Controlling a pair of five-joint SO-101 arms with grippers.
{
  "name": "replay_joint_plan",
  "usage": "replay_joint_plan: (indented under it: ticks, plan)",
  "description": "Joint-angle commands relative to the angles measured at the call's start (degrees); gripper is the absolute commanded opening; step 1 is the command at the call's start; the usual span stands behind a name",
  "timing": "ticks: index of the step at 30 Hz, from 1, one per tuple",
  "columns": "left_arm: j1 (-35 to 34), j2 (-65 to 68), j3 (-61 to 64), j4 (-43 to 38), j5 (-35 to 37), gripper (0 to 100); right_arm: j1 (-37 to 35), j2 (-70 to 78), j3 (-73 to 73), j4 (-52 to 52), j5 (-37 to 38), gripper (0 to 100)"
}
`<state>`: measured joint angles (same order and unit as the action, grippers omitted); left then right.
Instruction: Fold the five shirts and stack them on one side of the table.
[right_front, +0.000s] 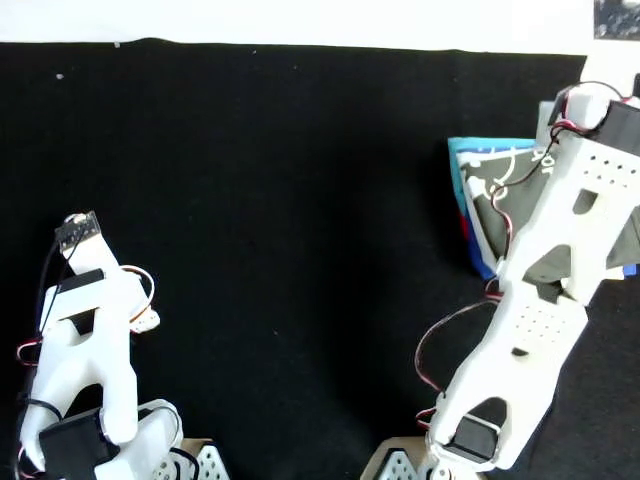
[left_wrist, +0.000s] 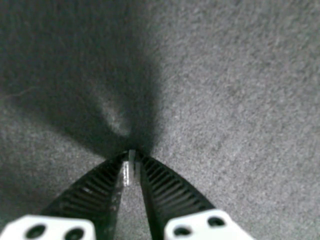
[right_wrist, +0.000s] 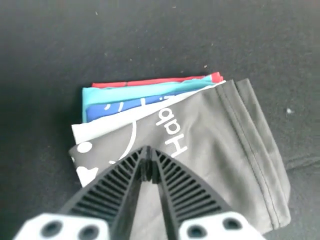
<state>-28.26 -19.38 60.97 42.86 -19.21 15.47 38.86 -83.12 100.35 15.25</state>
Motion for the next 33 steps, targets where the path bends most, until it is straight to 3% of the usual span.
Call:
replay_joint_plan:
  ticks: [1, 7, 12, 27, 33]
  plan:
    - [-0.4, -0.1, 0.0, -2.3, 0.1, 1, -2.6, -6.5, 6.6, 0.9, 0.4, 1.1]
    - [-0.4, -0.1, 0.0, -2.3, 0.1, 1, -5.8, -13.1, 28.0, 0.3, 0.2, 0.9]
    - [-0.4, -0.1, 0.0, -2.3, 0.1, 1, -5.8, -10.6, 36.8, -6.0, -1.8, 0.9]
    - [-0.4, -0.1, 0.0, -2.3, 0.1, 1, -9.2, 4.4, 37.9, -25.0, -8.7, 1.2]
    - [-0.4, -0.1, 0.0, -2.3, 0.1, 1, -9.4, 4.4, 35.9, -25.0, -8.7, 1.2]
